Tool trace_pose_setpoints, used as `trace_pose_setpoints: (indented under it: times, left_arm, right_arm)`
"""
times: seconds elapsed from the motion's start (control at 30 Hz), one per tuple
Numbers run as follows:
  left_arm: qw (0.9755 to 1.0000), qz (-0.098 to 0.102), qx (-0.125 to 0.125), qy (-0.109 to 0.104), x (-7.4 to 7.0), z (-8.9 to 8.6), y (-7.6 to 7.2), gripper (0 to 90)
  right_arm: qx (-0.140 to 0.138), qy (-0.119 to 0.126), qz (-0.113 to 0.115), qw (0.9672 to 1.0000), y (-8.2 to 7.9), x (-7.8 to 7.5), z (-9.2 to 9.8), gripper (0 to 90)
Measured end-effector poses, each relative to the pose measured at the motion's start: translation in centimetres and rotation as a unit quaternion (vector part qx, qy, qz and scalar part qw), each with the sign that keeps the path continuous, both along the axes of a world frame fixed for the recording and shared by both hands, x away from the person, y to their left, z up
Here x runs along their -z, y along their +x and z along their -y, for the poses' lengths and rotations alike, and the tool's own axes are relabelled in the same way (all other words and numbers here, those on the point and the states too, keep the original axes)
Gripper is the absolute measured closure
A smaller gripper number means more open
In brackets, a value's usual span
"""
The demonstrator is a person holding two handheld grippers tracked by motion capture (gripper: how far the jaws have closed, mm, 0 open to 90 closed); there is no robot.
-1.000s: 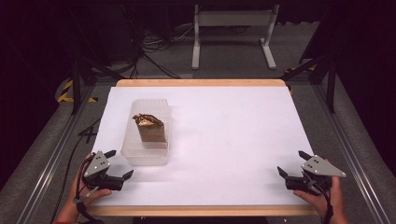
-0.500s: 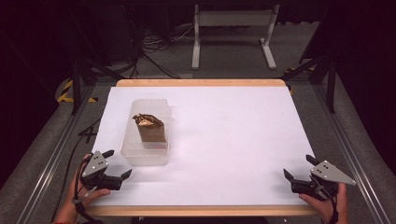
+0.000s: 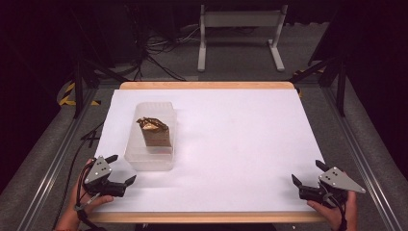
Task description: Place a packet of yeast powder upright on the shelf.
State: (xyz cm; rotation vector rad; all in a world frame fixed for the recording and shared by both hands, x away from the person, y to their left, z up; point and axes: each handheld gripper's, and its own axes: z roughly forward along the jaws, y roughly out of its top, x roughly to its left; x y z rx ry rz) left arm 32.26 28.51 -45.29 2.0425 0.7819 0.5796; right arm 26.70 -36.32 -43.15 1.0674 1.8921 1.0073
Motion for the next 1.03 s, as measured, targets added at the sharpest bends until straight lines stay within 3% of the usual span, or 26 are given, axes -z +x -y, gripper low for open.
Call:
trace_pose_setpoints:
  times: [1.03]
  left_arm:
    - [1.0000, -0.006, -0.001, 0.002, 0.13, 0.05, 0.44, 3.7]
  right_arm:
    - [-0.012, 0.002, -0.013, 0.9998, 0.40, 0.63, -0.48, 8.5]
